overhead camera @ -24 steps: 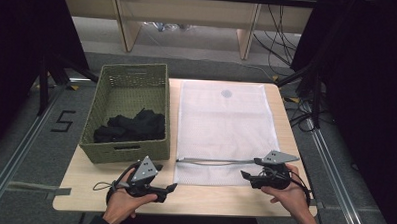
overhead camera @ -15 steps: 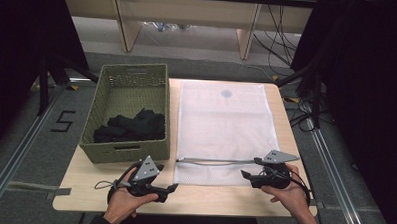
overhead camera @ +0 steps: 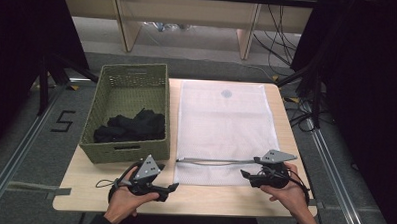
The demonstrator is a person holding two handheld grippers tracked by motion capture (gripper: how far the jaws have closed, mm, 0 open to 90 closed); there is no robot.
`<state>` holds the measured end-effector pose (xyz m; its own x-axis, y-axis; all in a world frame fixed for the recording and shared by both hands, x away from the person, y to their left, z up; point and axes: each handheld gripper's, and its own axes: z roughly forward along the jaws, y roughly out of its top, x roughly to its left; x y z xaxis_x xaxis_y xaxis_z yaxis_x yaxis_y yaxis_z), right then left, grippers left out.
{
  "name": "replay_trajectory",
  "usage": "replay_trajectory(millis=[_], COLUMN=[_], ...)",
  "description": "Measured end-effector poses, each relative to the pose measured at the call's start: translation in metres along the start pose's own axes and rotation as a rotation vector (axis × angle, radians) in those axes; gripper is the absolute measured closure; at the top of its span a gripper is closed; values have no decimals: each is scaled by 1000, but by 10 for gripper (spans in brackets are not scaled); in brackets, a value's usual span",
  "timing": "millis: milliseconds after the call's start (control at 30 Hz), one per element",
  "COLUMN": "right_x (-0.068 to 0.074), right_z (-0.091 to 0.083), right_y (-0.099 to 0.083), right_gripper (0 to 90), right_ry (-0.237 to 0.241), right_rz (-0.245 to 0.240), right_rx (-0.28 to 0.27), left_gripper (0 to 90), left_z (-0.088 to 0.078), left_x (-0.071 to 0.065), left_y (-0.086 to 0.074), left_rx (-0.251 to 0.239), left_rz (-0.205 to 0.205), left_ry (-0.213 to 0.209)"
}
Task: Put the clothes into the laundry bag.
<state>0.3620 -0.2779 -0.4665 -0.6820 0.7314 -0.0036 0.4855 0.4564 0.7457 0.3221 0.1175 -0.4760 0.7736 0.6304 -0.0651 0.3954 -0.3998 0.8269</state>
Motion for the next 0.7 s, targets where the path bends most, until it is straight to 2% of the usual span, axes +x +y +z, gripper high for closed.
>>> replay_trajectory(millis=[33, 67, 100, 133, 167, 200, 233, 300, 333, 367, 433, 467, 500, 533, 600, 667, 700], right_x=[0, -1, -1, -2, -2, -1, -1, -2, -1, -1, -1, -1, -1, -2, -3, -6, -6], right_z=[0, 1, 1, 3, 3, 4, 4, 10, 15, 15, 20, 23, 26, 33, 36, 47, 47], right_y=[0, 0, -1, -1, -1, 0, 0, 3, 5, 5, 9, 11, 12, 16, 18, 23, 23], right_gripper=[300, 300, 299, 298, 298, 294, 294, 284, 279, 279, 276, 267, 265, 267, 268, 267, 267], right_ry=[0, -10, -16, -28, -28, -48, -48, -67, -60, -60, -67, -73, -72, -76, -78, -64, -64], right_rz=[0, -28, -35, -59, -59, -61, -61, -81, -93, -93, -128, -151, -153, -172, -183, -152, -152], right_rx=[0, -12, -6, 8, 8, 11, 11, 8, 16, 16, 23, 24, 37, 45, 50, 67, 67], left_gripper=[216, 216, 216, 216, 216, 216, 216, 216, 216, 216, 216, 216, 216, 216, 215, 215, 215], left_z=[0, 1, 3, 3, 4, 5, 5, 4, 5, 5, 4, 5, 5, 3, 3, 4, 4], left_x=[0, 0, 0, 1, 1, 1, 1, 1, 1, 1, 3, 2, 2, 3, 3, 3, 3], left_y=[0, 0, 0, 1, 1, 0, 0, 0, -2, -2, -2, -2, -2, -3, -3, -3, -3], left_rx=[0, -6, -18, 1, 2, 10, 10, 15, 9, 9, 20, 4, 12, 34, 31, 31, 31], left_rz=[0, -9, -20, -14, -20, -3, -3, 11, -10, -10, -2, -17, -20, -5, -5, -9, -9], left_ry=[0, 6, -1, 9, -6, 7, 7, 5, 7, 7, 17, 12, 9, 5, 12, 4, 4])
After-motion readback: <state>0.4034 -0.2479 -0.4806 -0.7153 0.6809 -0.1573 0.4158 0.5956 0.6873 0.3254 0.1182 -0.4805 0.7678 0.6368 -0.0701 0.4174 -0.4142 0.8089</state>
